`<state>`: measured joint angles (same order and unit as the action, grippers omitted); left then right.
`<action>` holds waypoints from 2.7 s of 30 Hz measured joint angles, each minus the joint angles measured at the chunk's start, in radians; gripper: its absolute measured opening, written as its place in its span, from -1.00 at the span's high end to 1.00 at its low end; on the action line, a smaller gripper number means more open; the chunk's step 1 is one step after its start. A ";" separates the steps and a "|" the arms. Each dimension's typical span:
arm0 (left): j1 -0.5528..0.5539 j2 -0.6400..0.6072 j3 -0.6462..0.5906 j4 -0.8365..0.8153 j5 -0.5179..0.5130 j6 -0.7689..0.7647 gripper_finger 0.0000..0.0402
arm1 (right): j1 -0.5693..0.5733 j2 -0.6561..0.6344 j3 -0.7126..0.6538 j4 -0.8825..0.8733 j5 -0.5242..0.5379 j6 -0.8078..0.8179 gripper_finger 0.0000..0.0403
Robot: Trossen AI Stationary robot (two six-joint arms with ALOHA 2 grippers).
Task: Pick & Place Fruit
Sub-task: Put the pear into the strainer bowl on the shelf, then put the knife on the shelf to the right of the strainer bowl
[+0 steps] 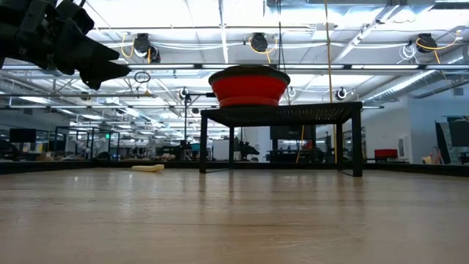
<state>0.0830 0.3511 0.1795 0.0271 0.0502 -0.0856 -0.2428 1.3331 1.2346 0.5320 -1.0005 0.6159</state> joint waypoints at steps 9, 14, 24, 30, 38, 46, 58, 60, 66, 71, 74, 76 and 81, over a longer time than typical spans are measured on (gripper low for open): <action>0.000 0.000 0.000 0.000 0.000 0.002 -0.27 | -0.066 0.000 0.000 -0.258 0.178 -0.089 0.38; 0.000 0.000 0.000 0.000 0.000 0.003 -0.27 | -0.133 0.001 0.000 -0.466 0.384 -0.264 0.38; 0.000 0.000 0.000 0.000 0.000 0.004 -0.27 | -0.195 0.001 0.000 -0.705 0.779 -0.665 0.38; 0.000 0.000 0.000 0.001 0.000 0.004 -0.27 | -0.197 0.004 0.000 -0.768 0.900 -0.853 0.38; 0.000 0.000 0.000 0.011 0.000 0.004 -0.27 | -0.197 0.059 -0.001 -0.812 0.897 -0.952 0.38; 0.000 0.000 0.000 0.031 0.000 0.003 -0.27 | -0.219 0.074 0.000 -0.800 0.872 -0.980 0.38; 0.000 0.000 0.000 0.030 0.000 0.003 -0.27 | -0.222 0.074 0.000 -0.830 0.839 -0.980 0.27; 0.000 0.000 0.000 0.030 0.000 0.003 -0.27 | -0.222 0.074 0.000 -0.833 0.839 -0.980 0.27; 0.000 0.000 0.000 0.030 0.000 0.003 -0.27 | -0.222 0.074 0.000 -0.833 0.839 -0.980 0.25; 0.000 0.000 0.000 0.030 0.000 0.003 -0.27 | -0.214 0.063 0.000 -0.780 0.842 -0.947 0.21; 0.000 0.000 0.000 0.030 0.000 -0.003 -0.27 | -0.193 0.019 0.000 -0.741 0.839 -0.907 0.25; 0.000 0.000 0.000 0.030 0.000 -0.008 -0.27 | -0.176 -0.015 0.000 -0.750 0.839 -0.874 0.31; 0.000 0.001 0.000 0.030 0.000 -0.027 -0.27 | -0.128 -0.096 0.000 -0.798 0.844 -0.830 0.59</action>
<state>0.0830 0.3521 0.1795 0.0570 0.0505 -0.1126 -0.3709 1.2372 1.2345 -0.2658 -0.1570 -0.2145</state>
